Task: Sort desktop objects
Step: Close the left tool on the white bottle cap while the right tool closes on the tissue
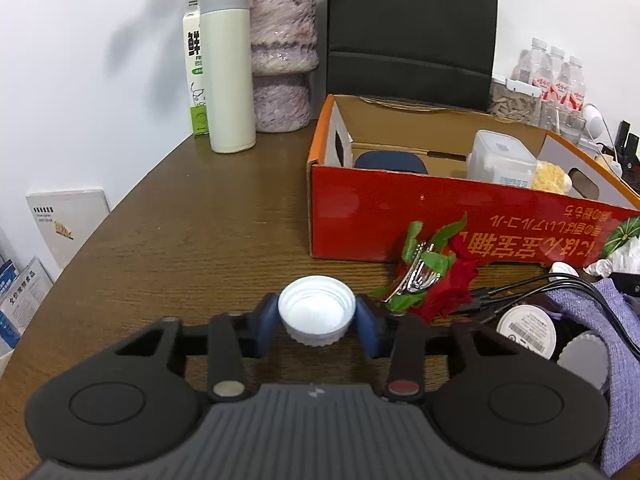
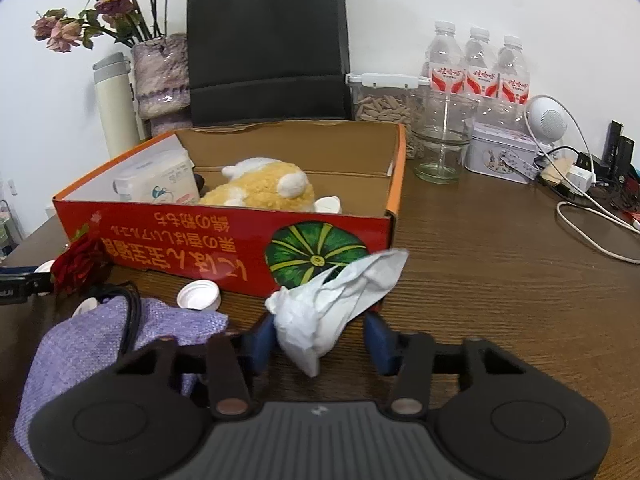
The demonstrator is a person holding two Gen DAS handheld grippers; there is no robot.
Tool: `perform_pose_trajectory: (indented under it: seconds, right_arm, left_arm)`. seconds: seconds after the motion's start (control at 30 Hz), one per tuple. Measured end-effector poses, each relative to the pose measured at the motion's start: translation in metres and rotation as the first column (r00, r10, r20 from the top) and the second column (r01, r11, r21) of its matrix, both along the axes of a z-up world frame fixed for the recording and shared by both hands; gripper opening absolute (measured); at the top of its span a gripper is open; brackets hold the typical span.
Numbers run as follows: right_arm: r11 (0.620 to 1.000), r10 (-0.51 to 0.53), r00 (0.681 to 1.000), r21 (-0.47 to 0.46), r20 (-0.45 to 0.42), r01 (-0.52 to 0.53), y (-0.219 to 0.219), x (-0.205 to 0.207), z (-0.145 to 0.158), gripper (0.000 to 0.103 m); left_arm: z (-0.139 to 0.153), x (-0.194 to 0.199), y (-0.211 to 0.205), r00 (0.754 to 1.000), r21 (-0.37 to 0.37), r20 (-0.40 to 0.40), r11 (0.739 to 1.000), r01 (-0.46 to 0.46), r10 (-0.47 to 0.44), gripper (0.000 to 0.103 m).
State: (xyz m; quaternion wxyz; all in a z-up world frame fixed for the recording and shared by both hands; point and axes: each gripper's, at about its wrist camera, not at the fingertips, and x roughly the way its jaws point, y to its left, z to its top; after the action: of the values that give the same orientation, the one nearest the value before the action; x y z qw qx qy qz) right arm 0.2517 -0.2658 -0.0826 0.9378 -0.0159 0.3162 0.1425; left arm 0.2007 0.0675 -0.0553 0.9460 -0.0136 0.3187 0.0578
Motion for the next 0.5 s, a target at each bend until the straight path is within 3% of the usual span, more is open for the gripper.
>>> perform_pose_trajectory:
  seconds: [0.03,0.07,0.27,0.5]
  right_arm:
    - [1.0,0.008,1.0,0.001,0.001,-0.008,0.001,0.0,0.0,0.027]
    - [1.0,0.013,1.0,0.005,0.003,-0.013,0.001,-0.001,0.0,0.026]
    - [1.0,0.004,1.0,0.013,0.028,-0.004,0.001,-0.004,0.003,0.023]
    - [0.999,0.013,0.991,-0.032,0.133,-0.009,0.009,-0.024,0.01,0.022]
  left_arm:
    - [0.0,0.0,0.0,1.0,0.001,0.001,1.0,0.001,-0.001,0.041]
    - [0.0,0.0,0.0,1.0,-0.001,0.003,1.0,0.001,-0.001,0.041]
    - [0.001,-0.001,0.001,1.0,-0.017,0.009,1.0,-0.002,0.002,0.041]
    - [0.007,-0.012,-0.003,0.998,-0.031,0.058,0.999,-0.01,0.012,0.041]
